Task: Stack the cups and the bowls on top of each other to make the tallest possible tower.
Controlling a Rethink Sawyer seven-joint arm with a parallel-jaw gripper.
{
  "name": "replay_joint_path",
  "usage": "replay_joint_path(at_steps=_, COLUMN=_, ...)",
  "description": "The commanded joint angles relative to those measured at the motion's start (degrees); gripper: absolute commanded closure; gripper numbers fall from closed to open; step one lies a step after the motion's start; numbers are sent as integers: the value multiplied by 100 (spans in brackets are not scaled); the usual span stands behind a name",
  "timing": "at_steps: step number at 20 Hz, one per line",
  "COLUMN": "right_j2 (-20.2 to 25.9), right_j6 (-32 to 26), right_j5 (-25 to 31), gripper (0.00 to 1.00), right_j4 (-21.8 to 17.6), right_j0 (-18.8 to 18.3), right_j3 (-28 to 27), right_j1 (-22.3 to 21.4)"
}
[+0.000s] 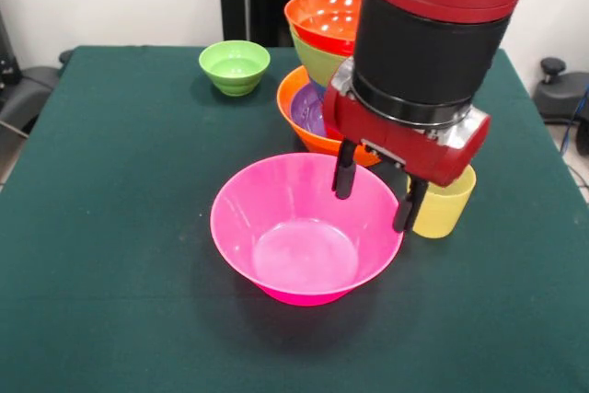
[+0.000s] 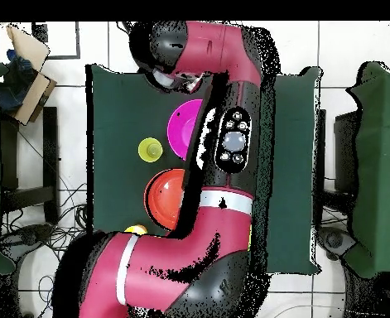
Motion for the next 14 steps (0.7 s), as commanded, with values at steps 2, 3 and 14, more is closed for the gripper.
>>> replay_joint_path(at_steps=2, right_j2=176, right_j6=1419, right_j5=-575, gripper=0, right_j4=18, right_j0=303, right_j3=1048, right_j1=53)
replay_joint_path(at_steps=3, right_j2=200, right_j6=1416, right_j5=-715, gripper=0, right_j4=33, right_j0=307, right_j3=1076, right_j1=93)
replay_joint_path(at_steps=14, right_j2=-209, right_j6=1769, right_j5=-1077, gripper=0, right_j4=-42, right_j0=573, right_j3=783, right_j1=624)
